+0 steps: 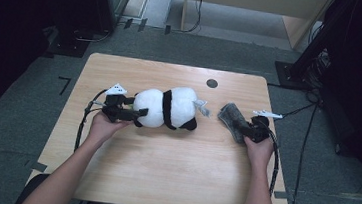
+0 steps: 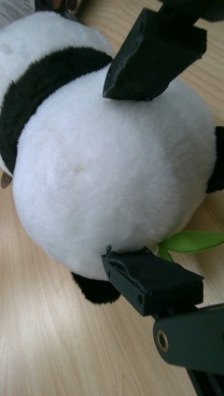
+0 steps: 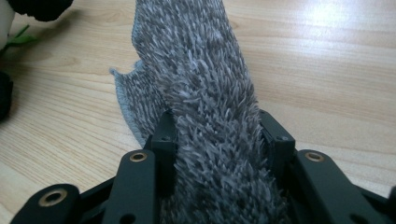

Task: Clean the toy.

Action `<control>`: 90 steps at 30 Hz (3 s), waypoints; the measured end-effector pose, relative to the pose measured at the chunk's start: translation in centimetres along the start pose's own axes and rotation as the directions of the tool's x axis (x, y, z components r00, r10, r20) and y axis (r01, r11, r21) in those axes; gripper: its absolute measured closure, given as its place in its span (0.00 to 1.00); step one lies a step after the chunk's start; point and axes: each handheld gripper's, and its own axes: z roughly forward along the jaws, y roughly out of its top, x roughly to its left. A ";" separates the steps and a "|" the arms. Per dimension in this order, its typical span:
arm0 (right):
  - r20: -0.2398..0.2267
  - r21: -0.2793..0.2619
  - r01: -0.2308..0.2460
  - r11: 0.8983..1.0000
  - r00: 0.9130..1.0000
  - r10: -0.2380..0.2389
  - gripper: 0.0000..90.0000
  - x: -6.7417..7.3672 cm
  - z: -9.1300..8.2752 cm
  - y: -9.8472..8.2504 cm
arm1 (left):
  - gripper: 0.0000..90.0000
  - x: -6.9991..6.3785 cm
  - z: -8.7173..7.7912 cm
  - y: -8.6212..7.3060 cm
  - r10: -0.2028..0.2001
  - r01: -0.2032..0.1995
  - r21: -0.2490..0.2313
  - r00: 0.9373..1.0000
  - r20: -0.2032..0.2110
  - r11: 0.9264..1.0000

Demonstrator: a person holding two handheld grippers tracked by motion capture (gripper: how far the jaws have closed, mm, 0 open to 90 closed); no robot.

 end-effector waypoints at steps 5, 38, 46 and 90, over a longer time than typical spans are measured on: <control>0.038 0.014 0.036 0.999 0.999 -0.036 0.65 0.5 0.1 0.1 | 0.16 0.1 0.5 -0.5 0.005 -0.005 -0.033 1.000 0.008 0.999; -0.052 0.017 0.109 0.994 0.993 -0.108 0.76 6.1 -3.1 5.0 | 0.41 0.7 0.3 -1.6 0.000 0.001 -0.016 0.999 0.037 1.000; -0.084 0.005 0.137 0.991 0.987 -0.136 0.76 7.5 -3.7 6.9 | 0.41 0.5 0.2 -1.6 -0.005 0.006 -0.007 1.000 0.027 1.000; -0.271 0.129 0.472 0.872 0.863 -0.426 0.76 29.1 6.5 20.9 | 0.41 0.0 0.2 -2.0 -0.016 0.016 -0.041 1.000 -0.002 0.999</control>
